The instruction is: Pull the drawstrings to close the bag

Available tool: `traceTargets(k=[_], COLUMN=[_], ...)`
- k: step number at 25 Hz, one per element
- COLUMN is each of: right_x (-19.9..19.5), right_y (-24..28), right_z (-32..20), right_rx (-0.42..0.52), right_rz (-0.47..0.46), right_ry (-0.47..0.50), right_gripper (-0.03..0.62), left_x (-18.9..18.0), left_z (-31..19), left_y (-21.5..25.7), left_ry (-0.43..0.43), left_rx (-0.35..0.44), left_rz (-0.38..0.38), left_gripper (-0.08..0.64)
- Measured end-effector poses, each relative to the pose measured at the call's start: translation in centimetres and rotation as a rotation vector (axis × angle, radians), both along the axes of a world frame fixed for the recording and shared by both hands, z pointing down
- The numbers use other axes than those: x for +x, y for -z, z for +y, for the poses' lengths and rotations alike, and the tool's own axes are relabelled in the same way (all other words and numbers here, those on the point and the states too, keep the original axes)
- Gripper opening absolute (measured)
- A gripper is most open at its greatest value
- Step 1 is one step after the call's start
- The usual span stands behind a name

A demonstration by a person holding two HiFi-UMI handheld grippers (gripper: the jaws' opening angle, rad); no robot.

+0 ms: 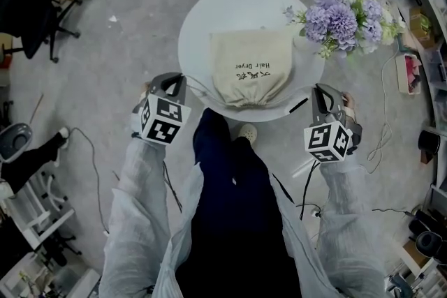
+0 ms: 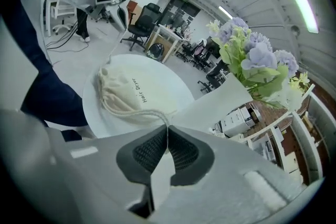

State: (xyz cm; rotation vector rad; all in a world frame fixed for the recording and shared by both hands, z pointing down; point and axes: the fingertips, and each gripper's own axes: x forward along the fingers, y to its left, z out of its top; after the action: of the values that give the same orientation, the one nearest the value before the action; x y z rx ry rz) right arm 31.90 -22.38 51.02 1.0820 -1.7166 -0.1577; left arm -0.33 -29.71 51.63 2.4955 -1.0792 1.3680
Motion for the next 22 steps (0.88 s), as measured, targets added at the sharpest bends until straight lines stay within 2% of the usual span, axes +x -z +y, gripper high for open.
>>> traceTargets(k=[6,15,18,20,21,22], right_x=[-2.9,-5.8,-5.9,-6.0,-6.1,-6.2], right_y=[-0.4,-1.5,-2.1,-2.7,-3.0,-3.3], right_z=[-1.4,-3.5,-3.7,-3.5,-3.4,-3.3], right_rx=[-0.013,-0.061,-0.067,-0.08,-0.092,-0.109], right_rz=[-0.134,-0.542,-0.589,-0.604,-0.62,-0.644], right_ry=[-0.032,-0.242,-0.269,-0.288,-0.299,-0.308], right_gripper=[0.011,0.02,0.044,0.048,0.088,0.179], left_x=[3.4,7.6,8.2,8.5,8.6,8.8], left_z=[-0.7,-1.0,-1.1,-1.0,-0.8,-0.5], left_y=[0.1,-0.7,-1.0,-1.4,-1.6,-2.0], left_ry=[-0.005,0.05,0.081,0.1,0.106,0.108], left_rx=[-0.014,-0.126,-0.16,-0.187,-0.205,-0.225], left_rz=[0.092,0.312,0.376,0.394,0.396,0.396], left_gripper=[0.018,0.02,0.021,0.048,0.09,0.145])
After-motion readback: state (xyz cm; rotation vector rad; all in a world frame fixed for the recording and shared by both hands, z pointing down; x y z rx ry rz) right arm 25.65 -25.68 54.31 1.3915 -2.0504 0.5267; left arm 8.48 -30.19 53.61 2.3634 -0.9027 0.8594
